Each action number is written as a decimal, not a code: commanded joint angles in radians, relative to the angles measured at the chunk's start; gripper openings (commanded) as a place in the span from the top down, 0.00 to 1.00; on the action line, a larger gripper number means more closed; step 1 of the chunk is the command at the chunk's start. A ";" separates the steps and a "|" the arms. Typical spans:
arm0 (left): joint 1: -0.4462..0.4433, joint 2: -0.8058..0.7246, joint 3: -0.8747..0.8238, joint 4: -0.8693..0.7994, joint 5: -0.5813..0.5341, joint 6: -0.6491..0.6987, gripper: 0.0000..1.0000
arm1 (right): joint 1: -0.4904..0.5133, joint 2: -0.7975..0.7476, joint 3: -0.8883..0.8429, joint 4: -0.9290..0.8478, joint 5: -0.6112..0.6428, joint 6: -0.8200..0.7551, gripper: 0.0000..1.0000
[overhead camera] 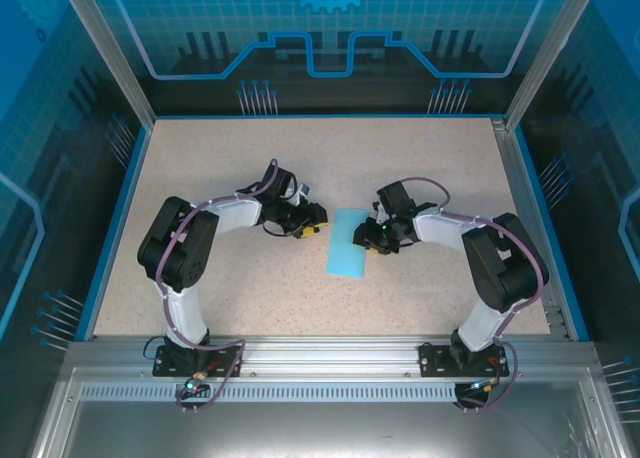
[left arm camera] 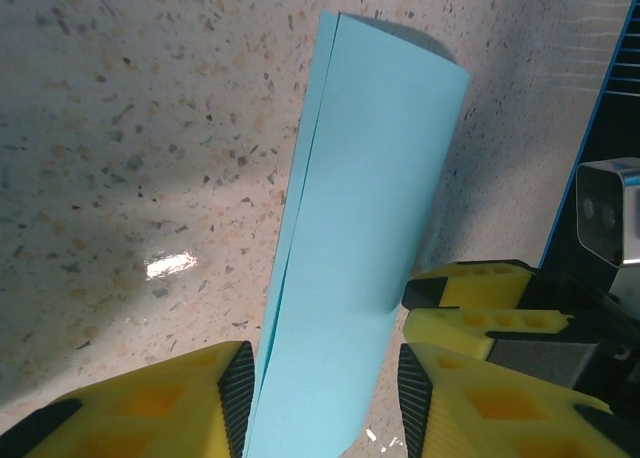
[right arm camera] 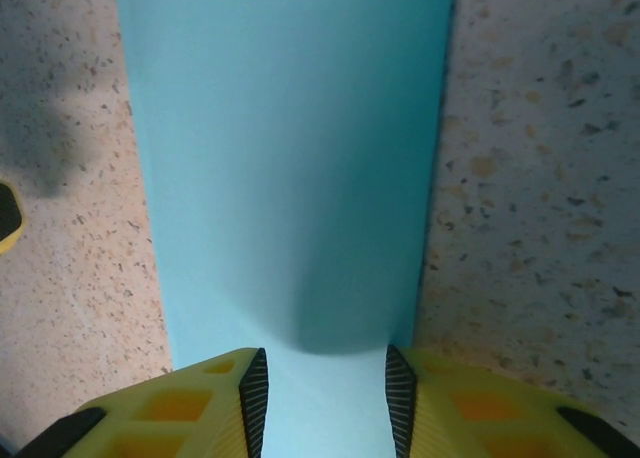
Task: Fold a paper plane with a square sheet of paper (pick it up from the middle)
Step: Fold the square sheet of paper in half at the center of the table.
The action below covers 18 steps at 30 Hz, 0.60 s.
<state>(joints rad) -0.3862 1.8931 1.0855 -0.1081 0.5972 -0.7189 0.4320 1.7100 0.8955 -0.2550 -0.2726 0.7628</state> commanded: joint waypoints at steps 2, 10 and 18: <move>-0.020 0.022 0.035 -0.050 0.042 0.019 0.53 | 0.006 0.011 -0.048 -0.036 0.032 -0.007 0.61; -0.038 0.019 0.037 -0.070 0.031 0.023 0.52 | -0.001 -0.008 -0.054 -0.029 0.024 0.000 0.63; -0.038 0.019 0.038 -0.070 0.029 0.020 0.52 | -0.001 -0.101 -0.044 0.011 -0.003 0.018 0.60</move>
<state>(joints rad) -0.4221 1.9038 1.0988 -0.1524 0.6041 -0.7078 0.4313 1.6417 0.8566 -0.2493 -0.2626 0.7673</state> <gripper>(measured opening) 0.477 0.397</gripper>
